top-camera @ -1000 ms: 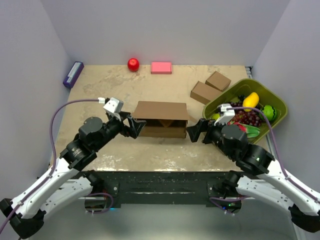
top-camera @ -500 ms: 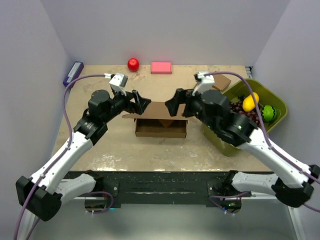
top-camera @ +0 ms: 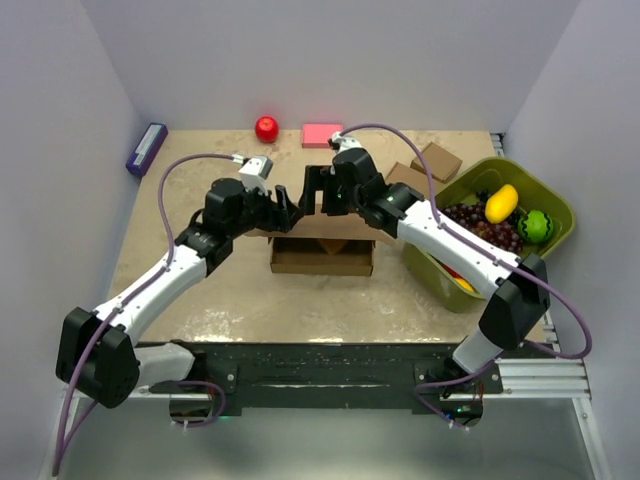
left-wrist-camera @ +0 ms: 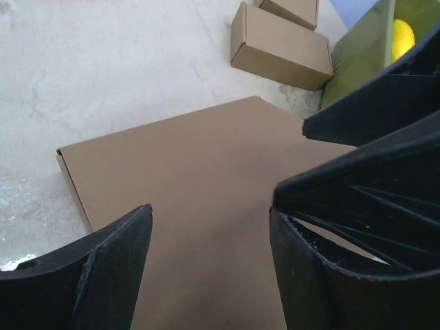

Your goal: Fold the paper box

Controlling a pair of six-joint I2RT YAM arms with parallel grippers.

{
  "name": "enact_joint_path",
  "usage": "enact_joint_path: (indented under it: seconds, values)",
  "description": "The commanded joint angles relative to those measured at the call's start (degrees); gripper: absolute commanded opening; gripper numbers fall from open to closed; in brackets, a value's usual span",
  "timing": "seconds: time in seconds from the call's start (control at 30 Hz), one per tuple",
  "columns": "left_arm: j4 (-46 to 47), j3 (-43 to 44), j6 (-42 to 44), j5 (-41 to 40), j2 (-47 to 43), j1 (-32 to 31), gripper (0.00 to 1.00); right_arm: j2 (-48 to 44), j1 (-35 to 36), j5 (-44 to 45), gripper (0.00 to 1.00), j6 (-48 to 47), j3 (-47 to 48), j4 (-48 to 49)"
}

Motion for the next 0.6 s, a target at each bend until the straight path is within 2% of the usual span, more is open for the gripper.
enact_joint_path:
  seconds: [0.0,0.2,0.57]
  values:
    - [3.3,-1.76,1.36,0.69,0.52,-0.45,0.7,0.34,0.46,-1.21,0.88,1.8,-1.79,2.73]
    - [4.53,-4.57,0.14,0.78,1.75,-0.54,0.64,-0.36,0.37,0.46,0.86,3.2,-7.33,2.73]
    - [6.2,-9.58,-1.45,0.34,1.04,-0.45,0.59,-2.47,0.28,0.73,0.85,5.67,-15.24,4.4]
